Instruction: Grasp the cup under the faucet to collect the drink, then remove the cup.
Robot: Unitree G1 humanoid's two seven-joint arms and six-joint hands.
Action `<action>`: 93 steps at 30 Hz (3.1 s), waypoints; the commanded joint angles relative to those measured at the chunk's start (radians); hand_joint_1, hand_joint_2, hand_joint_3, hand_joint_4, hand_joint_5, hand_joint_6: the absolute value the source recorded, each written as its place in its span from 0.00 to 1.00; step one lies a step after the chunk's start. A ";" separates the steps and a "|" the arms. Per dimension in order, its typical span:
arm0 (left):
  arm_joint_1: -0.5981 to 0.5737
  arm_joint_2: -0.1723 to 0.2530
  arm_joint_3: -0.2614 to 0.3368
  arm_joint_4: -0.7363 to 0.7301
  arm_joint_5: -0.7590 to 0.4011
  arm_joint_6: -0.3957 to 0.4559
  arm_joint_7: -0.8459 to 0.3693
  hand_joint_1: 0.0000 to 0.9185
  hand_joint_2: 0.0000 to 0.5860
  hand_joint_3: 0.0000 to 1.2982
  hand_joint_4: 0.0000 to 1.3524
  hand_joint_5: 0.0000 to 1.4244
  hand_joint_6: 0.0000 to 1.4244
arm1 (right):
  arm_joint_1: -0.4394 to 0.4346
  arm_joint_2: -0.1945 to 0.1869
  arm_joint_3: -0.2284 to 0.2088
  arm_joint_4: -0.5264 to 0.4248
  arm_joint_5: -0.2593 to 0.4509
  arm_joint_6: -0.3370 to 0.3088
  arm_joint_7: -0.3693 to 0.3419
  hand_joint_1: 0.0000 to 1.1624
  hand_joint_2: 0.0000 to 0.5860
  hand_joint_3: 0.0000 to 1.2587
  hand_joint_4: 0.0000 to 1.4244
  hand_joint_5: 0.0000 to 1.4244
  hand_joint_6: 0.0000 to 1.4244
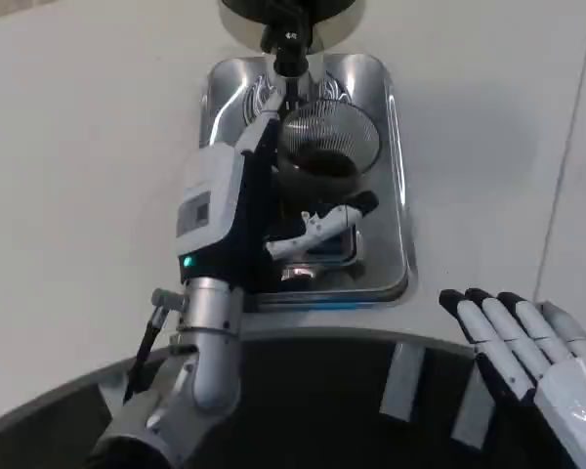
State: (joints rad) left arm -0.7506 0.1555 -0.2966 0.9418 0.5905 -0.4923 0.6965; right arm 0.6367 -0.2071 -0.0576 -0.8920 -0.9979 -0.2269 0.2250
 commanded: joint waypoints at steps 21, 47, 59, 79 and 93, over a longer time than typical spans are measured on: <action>0.080 -0.072 0.041 0.000 -0.066 0.012 0.104 0.83 0.12 0.82 0.79 0.92 1.00 | -0.057 0.015 0.016 -0.048 -0.008 0.086 0.110 0.30 0.70 0.00 0.00 0.00 0.00; 0.328 -0.001 0.170 -0.398 -0.093 0.016 0.041 0.82 0.08 0.83 0.78 0.87 1.00 | -0.139 -0.025 0.021 0.002 0.001 0.086 0.093 0.30 0.73 0.00 0.00 0.00 0.00; 0.421 0.026 0.203 -0.531 -0.075 0.024 -0.003 0.81 0.08 0.84 0.78 0.87 1.00 | -0.160 -0.045 0.014 0.013 0.008 0.077 0.085 0.30 0.75 0.00 0.00 0.00 0.00; 0.668 0.032 0.244 -0.916 -0.082 0.010 -0.152 0.80 0.09 0.86 0.78 0.87 1.00 | -0.148 -0.086 0.023 0.067 -0.002 -0.042 -0.068 0.11 0.84 0.00 0.00 0.00 0.00; 0.853 0.057 0.265 -1.112 -0.094 -0.054 -0.274 0.80 0.10 0.87 0.78 0.88 1.00 | -0.177 -0.134 0.002 0.054 0.031 -0.036 -0.023 0.07 0.86 0.00 0.00 0.00 0.00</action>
State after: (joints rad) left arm 0.0720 0.2027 -0.0406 -0.1214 0.5143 -0.4892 0.4332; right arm 0.4522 -0.3301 -0.0448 -0.8260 -0.9862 -0.2558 0.1939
